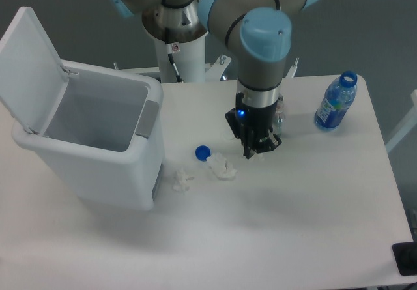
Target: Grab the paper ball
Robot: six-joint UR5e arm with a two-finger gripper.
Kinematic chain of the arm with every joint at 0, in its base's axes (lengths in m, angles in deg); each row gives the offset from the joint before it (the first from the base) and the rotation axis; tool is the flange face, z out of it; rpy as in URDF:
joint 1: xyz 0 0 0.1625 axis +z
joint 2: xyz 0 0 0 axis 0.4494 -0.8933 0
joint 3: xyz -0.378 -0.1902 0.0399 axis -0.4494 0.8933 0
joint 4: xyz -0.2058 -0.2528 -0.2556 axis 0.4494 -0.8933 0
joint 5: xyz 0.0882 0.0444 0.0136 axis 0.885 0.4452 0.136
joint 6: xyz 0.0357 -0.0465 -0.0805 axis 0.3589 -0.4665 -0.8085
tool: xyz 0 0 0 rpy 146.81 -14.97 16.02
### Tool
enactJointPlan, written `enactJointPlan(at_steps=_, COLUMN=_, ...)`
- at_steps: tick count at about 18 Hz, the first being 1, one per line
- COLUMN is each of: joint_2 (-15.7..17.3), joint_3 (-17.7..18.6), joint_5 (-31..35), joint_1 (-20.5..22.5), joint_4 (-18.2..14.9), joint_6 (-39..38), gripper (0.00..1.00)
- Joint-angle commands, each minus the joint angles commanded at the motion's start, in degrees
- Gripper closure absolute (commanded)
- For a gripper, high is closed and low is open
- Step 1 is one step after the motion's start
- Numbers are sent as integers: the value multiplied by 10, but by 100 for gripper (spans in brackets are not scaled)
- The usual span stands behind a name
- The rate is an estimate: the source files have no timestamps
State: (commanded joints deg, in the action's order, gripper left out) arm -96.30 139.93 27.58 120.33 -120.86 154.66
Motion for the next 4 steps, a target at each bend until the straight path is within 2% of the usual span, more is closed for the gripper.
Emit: enactJointPlan(at_steps=4, joint_2=0, joint_3=2, joint_5=-6, joint_1=0, joint_4=0, joint_6=-2, gripper=100)
